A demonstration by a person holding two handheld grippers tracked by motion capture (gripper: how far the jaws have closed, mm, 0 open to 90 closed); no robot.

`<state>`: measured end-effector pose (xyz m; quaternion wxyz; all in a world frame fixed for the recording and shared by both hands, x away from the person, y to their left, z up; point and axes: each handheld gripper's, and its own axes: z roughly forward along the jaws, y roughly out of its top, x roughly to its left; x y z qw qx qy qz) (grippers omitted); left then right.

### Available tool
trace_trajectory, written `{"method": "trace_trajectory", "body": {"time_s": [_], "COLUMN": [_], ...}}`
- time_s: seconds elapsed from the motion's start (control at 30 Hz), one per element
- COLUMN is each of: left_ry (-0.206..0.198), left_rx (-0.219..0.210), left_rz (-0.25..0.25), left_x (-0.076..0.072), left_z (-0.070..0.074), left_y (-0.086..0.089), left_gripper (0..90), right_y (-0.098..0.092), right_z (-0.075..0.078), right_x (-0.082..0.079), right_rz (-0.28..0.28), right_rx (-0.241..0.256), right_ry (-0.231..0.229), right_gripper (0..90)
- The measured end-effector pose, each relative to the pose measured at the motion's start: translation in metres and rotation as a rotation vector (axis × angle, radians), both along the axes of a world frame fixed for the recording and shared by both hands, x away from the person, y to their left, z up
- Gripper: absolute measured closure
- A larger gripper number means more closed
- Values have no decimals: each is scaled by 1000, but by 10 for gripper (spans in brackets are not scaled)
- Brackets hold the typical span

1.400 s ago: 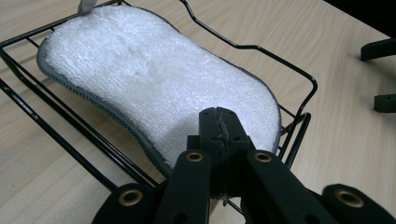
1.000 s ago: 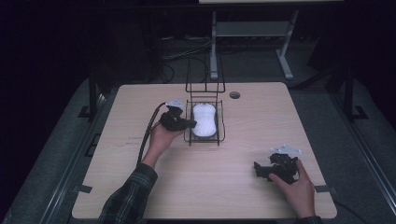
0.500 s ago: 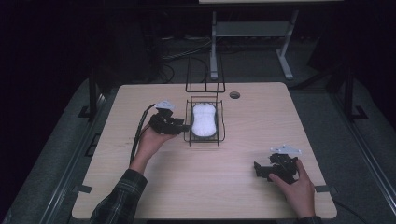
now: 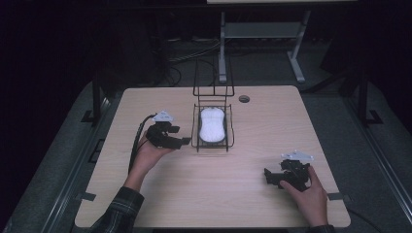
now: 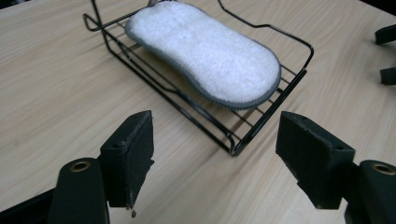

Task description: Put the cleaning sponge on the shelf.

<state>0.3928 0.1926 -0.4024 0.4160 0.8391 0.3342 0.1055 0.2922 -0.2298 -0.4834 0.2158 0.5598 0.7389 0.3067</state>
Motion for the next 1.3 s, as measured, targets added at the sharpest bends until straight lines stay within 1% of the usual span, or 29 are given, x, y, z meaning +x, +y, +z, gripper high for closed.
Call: {"method": "trace_trajectory", "body": {"time_s": [0.07, 0.17, 0.2, 0.23, 0.27, 0.37, 0.43, 0.5, 0.6, 0.7, 0.77, 0.83, 1.03, 1.2, 1.3], "left_ry": [-4, -7, -12, -19, -24, -32, -35, -35, -55, -65, -67, -72, -68, -64, -54], "left_rx": [-1, 4, 11, 31, 35, 29, 38, 43, 59, 56, 71, 62, 64, 62, 76], "left_rz": [12, 17, 25, 33, 39, 57, 63, 71, 78, 90, 99, 101, 106, 106, 110], "left_x": [-5, -10, -12, -14, -17, -24, -31, -37, -44, -51, -55, -60, -76, -87, -93], "left_z": [-2, -4, -5, -5, -5, -6, -8, -10, -12, -13, -14, -14, -20, -24, -29], "left_y": [3, 7, 8, 9, 11, 16, 19, 22, 27, 33, 34, 37, 46, 51, 55], "left_gripper": [250, 238, 223, 205, 187, 159, 144, 136, 135, 134, 133, 133, 133, 133, 133], "right_y": [0, 0, 0, 0, 0, 0, 0, 0, 0, 0, 0, 0, 0, 0, 0], "right_z": [0, 0, 0, 0, 0, 0, 0, 0, 0, 0, 0, 0, 0, 0, 0], "right_x": [0, 0, 0, 0, 0, 0, 0, 0, 0, 0, 0, 0, 0, 0, 0], "right_rz": [0, 0, 0, 0, 0, 0, 0, 0, 0, 0, 0, 0, 0, 0, 0], "right_rx": [0, -1, 0, -1, 0, 0, 0, 0, 0, 0, 0, 0, 0, 0, 0], "right_ry": [0, 0, 0, 0, 0, 0, 0, 0, 0, 0, 0, 0, 0, 0, 0], "right_gripper": [0, 0, 0, 0, 0, 0, 0, 0, 0, 0, 0, 0, 0, 0, 0]}}
